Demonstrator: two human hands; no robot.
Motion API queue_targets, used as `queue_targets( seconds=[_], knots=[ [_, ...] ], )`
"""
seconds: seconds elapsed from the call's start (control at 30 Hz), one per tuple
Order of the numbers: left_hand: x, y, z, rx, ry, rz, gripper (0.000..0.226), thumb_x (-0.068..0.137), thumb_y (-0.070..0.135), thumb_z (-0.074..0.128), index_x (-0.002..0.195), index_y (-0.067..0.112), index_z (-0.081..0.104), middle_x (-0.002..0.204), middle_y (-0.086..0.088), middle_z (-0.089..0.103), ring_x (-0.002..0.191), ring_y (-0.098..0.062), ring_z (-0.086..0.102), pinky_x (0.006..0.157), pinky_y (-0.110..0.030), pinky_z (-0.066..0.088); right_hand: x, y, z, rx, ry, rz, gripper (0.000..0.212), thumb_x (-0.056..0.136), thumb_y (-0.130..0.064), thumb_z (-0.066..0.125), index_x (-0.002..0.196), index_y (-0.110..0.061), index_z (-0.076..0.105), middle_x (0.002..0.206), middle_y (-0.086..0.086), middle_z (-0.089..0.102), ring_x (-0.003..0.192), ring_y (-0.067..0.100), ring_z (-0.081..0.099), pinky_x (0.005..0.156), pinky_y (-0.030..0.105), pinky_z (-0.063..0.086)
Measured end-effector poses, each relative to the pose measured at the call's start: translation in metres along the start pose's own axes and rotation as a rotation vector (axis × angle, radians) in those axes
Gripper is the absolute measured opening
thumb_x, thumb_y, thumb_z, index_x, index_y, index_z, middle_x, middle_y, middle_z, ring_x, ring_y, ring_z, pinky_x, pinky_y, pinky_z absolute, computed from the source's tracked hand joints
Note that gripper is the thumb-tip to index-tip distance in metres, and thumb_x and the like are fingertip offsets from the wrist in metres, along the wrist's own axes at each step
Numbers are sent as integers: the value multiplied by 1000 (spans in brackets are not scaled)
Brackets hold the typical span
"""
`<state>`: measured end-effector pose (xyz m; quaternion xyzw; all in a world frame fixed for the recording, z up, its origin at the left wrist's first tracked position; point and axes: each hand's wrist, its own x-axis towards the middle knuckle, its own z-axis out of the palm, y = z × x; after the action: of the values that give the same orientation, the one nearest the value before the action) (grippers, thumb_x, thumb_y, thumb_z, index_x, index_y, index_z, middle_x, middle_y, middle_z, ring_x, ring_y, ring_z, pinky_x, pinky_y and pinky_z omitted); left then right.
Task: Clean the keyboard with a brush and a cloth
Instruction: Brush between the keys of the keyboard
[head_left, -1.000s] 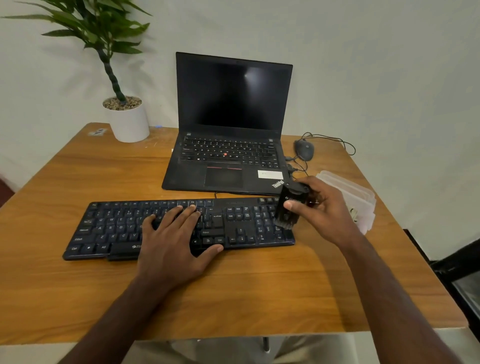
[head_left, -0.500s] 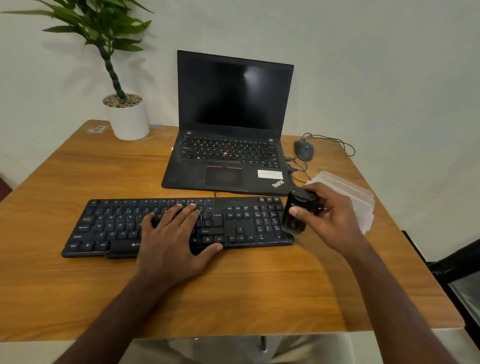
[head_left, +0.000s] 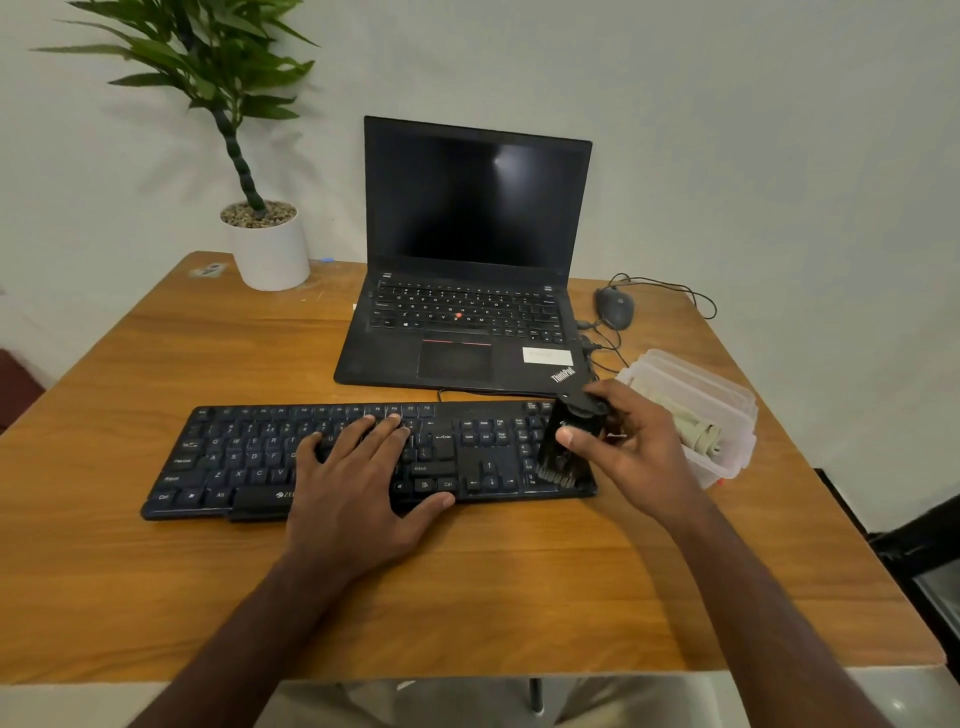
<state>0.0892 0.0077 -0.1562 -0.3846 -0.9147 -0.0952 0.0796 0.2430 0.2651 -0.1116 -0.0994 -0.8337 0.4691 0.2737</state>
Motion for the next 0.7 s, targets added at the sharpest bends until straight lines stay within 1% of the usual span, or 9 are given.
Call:
queue_targets(
  seconds=[0.1,0.17,0.23,0.27,0.33,0.4,0.5,0.57,0.7],
  knots=[
    [0,0,1,5,-1,0,103,76,93,19,141,21,54,149,1,51,140,-20,41,113,-59,23,2,2,-2,-71,78,15,30,83,-21,81,109,-18,67,98,-7,73,93,13,68,77,26,56],
    [0,0,1,5,-5,-1,104,76,94,18,141,21,54,149,1,50,141,-20,41,113,-59,23,4,0,0,-71,128,-1,31,83,-18,81,111,-15,67,98,-5,73,91,13,69,75,23,56],
    [1,0,1,0,-11,-2,105,76,94,17,142,21,53,150,1,50,141,-20,40,114,-60,23,5,-4,4,12,113,20,30,84,-14,80,110,-12,67,98,-1,73,90,14,70,74,22,56],
    [1,0,1,-1,-9,-2,105,76,94,17,142,21,53,149,1,50,141,-21,40,114,-60,23,4,-4,7,29,92,35,29,84,-14,79,110,-12,67,98,0,72,91,14,70,74,22,56],
    [0,0,1,-2,-6,0,104,76,93,18,141,20,53,149,0,50,141,-21,40,113,-60,23,4,-3,10,-30,104,54,30,84,-19,80,111,-16,67,99,-5,72,92,9,69,74,18,55],
    [0,0,2,-9,-3,-1,103,77,93,19,140,20,55,148,0,52,141,-22,41,113,-61,24,6,-4,13,-72,198,63,32,83,-21,81,112,-17,67,99,-10,72,91,3,67,73,14,52],
    [0,0,1,-8,-6,-1,104,77,93,19,140,19,55,148,-1,52,140,-22,42,112,-61,25,13,-14,24,-21,282,48,31,84,-21,80,111,-13,66,98,-5,72,90,7,68,73,15,53],
    [0,1,0,-5,-4,-1,104,77,93,19,140,19,55,147,-1,52,140,-22,42,112,-61,25,19,-25,40,1,253,51,31,85,-21,80,111,-13,65,99,-5,71,91,3,68,71,13,53],
    [0,1,0,-4,-13,-8,102,77,93,20,141,20,54,148,0,52,141,-21,40,113,-60,23,34,-37,84,-47,110,37,33,84,-29,80,112,-21,64,98,-14,67,90,-4,65,72,13,53]
  ],
)
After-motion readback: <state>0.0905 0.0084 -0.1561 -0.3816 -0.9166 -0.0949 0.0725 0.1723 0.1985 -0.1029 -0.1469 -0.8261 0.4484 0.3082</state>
